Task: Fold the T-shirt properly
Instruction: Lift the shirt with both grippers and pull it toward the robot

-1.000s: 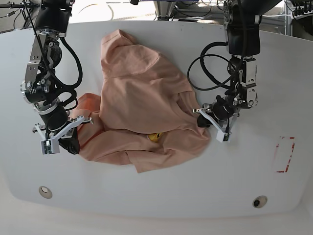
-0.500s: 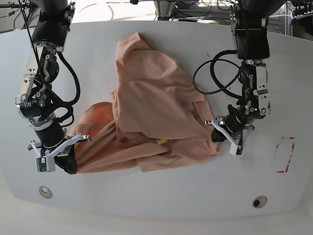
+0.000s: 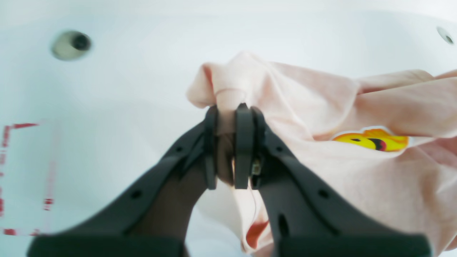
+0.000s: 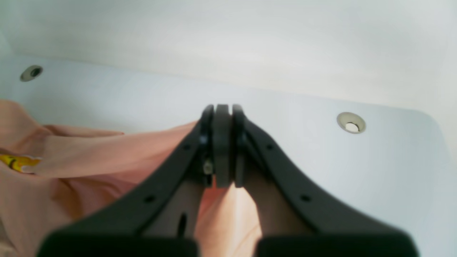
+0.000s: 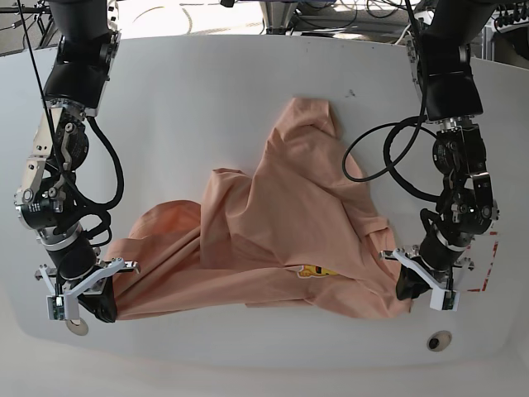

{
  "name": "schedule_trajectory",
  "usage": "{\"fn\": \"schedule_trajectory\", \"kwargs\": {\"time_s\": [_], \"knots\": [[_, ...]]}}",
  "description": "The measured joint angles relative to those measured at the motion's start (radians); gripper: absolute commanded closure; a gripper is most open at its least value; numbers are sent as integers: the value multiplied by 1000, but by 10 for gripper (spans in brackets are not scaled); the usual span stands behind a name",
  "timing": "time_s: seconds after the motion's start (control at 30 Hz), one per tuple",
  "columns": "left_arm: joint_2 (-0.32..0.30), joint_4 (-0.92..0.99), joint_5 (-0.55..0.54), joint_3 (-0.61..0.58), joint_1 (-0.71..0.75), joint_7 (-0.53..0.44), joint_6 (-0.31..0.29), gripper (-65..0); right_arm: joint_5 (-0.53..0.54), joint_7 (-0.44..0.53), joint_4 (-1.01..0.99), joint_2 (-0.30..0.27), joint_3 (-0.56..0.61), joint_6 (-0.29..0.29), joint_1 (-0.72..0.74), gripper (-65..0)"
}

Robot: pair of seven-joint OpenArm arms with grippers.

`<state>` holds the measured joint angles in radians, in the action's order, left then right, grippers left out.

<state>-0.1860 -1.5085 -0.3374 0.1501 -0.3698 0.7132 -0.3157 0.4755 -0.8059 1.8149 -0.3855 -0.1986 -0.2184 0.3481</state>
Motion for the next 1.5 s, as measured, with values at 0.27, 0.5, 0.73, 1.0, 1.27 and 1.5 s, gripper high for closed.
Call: {"fn": "schedule_trajectory", "kwargs": {"time_s": [0.27,0.5,0.73,1.0,1.27,1.5], "knots": [[-92,-41,-22,81,-39,12,-18,-12,4,13,-4,-4,4,-3,10,-1],[-181,-81,-8,145,-82,21,1,-14,5,8,7,-10,14,-10,13,0],[-178,-93,-16,148,-130,35,-8,-16,2,8,7,-17,19,-10,71,0],[-188,-83,-34,151,-155,35,-7,-17,3,-19,-19,-8,8,-10,178,0],[-189,-40,-37,157,-225,38,-18,-16,3,-15,-80,-10,8,-10,247,0],[-192,-13,-8,156,-270,27,-19,-23,5,-9,-118,-12,9,-11,290,0]]}}
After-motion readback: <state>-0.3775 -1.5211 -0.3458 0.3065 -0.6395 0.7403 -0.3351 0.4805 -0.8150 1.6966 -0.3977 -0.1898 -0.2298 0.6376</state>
